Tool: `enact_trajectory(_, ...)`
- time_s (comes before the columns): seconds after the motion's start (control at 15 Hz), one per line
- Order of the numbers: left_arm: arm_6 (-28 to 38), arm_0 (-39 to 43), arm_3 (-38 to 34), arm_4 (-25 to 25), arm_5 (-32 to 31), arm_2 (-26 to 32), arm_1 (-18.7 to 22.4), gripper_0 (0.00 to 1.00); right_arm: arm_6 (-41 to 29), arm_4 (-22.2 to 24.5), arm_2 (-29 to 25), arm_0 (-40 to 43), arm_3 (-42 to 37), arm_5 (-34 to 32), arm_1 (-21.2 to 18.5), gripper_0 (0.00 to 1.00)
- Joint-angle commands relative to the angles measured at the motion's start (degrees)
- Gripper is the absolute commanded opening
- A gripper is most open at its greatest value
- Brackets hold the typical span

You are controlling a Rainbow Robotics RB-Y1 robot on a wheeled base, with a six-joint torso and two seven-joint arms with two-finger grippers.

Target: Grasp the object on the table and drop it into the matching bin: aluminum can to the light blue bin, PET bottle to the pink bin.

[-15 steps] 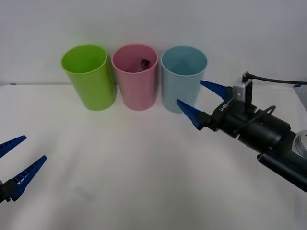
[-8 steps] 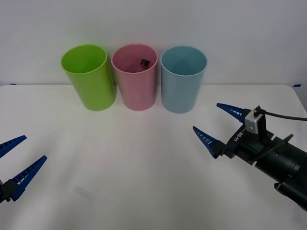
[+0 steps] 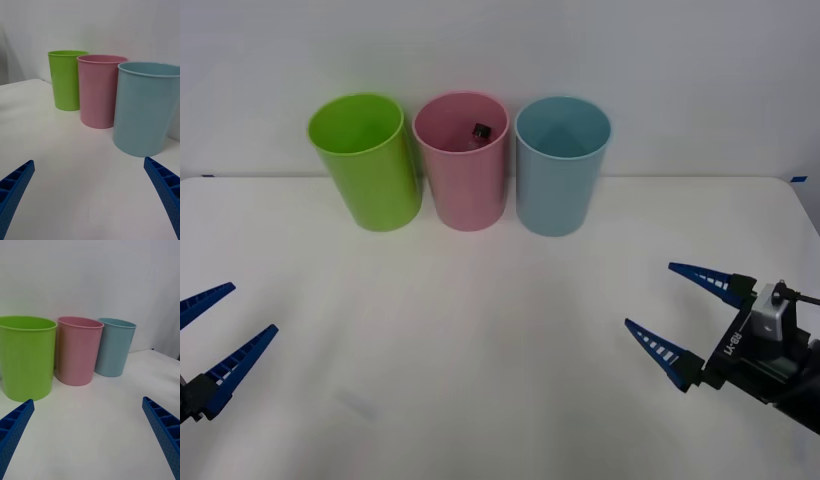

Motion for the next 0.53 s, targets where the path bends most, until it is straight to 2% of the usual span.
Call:
enact_trajectory(0.07,0.0,0.0,0.0,0.0,0.0,0.0,0.0,1.0,-0.27,1.56,-3.74,0.1,3.18,-6.77,1.91,1.0)
enact_trajectory(0.53,0.0,0.0,0.0,0.0,0.0,0.0,0.0,1.0,-0.89,2.18,-12.79,0.1,13.37,-20.66,2.52,1.0)
